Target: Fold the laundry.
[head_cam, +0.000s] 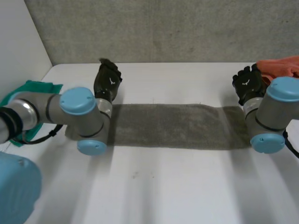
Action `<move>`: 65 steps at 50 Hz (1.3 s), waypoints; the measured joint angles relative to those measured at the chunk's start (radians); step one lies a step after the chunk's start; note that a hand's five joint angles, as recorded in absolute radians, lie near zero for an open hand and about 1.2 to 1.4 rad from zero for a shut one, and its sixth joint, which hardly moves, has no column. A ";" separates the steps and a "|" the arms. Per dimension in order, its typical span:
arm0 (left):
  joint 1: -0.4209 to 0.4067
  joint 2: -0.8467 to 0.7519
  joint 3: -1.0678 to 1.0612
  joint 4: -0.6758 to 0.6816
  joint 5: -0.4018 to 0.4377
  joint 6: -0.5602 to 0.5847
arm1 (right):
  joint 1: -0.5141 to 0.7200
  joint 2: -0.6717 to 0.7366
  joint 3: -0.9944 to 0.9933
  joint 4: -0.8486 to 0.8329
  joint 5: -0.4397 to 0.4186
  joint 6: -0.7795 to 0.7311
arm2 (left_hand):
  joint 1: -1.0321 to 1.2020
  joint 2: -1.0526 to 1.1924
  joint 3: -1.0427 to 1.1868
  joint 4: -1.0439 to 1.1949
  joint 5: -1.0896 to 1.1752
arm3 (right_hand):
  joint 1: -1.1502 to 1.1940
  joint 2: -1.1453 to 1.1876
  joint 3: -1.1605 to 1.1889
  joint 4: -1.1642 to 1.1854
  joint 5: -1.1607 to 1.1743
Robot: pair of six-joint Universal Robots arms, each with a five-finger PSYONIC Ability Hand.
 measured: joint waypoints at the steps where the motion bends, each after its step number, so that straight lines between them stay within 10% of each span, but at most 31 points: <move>1: -0.002 0.049 -0.042 -0.001 0.000 -0.015 | 0.002 -0.038 0.021 0.015 0.003 0.019 | 0.000 -0.002 0.000 0.000 0.000 | 0.000 0.000 0.000 0.000 0.000; 17: 0.085 0.430 -0.460 -0.193 0.161 -0.213 | -0.036 -0.327 0.231 0.432 -0.172 0.219 | 0.000 -0.003 0.000 0.000 0.000 | 0.000 0.000 0.000 0.000 0.000; 41: 0.251 0.042 -0.071 -0.184 0.247 -0.326 | -0.081 -0.319 0.347 0.440 -0.238 0.268 | 0.007 0.004 0.005 0.005 0.003 | 0.000 0.000 0.000 0.000 0.000; 50: 0.281 -0.104 0.204 -0.126 0.037 -0.358 | -0.081 -0.335 0.379 0.411 -0.237 0.268 | 0.045 0.034 0.030 0.033 0.017 | 0.000 0.000 0.000 0.000 0.000; 65: 0.225 0.096 -0.138 -0.126 0.180 -0.351 | -0.114 -0.360 0.380 0.409 -0.242 0.266 | 0.045 0.032 0.029 0.031 0.010 | 0.000 0.000 0.000 0.000 0.000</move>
